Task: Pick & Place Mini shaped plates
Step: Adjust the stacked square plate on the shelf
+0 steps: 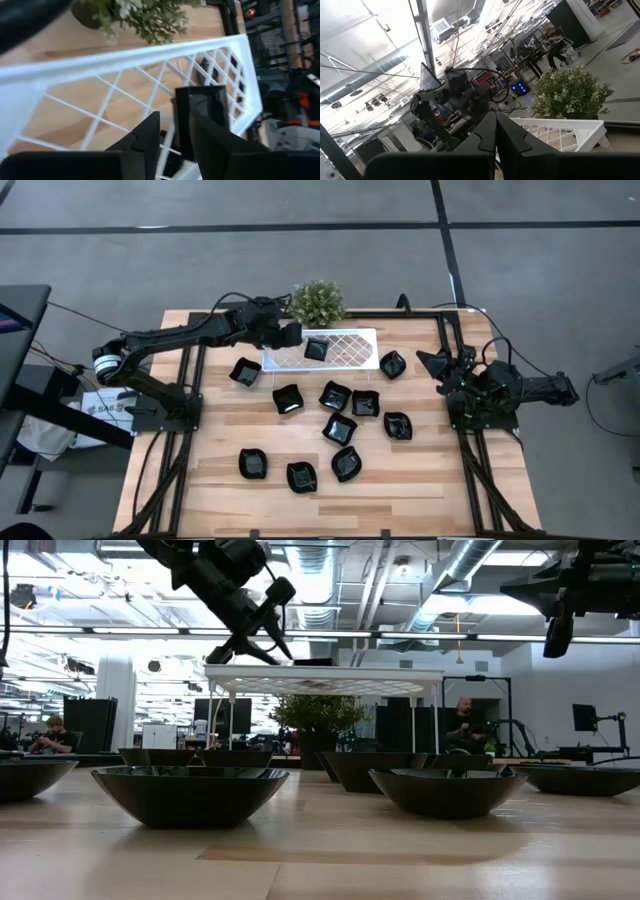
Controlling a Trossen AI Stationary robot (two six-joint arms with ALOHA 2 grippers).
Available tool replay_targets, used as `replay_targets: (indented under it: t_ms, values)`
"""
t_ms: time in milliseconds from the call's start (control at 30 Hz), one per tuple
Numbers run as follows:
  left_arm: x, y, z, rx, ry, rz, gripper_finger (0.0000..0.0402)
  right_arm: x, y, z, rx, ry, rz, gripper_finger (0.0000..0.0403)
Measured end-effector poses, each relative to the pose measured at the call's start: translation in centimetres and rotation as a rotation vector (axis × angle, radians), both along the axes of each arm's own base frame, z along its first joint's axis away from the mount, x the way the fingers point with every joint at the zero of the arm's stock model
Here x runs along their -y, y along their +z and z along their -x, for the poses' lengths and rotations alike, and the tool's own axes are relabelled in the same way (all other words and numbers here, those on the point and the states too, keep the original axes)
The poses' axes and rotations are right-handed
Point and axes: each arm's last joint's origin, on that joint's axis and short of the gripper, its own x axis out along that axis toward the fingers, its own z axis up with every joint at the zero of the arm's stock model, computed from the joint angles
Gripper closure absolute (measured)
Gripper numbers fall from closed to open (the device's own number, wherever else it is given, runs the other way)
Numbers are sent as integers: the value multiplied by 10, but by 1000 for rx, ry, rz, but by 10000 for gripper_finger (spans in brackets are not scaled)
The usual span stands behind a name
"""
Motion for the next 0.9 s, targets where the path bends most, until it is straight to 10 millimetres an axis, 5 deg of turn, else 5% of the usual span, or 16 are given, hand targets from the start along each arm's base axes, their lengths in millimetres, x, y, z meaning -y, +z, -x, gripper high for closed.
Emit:
replay_targets:
  t_ms: [367,900]
  values:
    - [-1,-3,0,-38,-12,-63,300,0,0,0,0,0,0,403]
    - [4,-21,-11,-64,-46,-1,390,0,0,0,1,0,0,403]
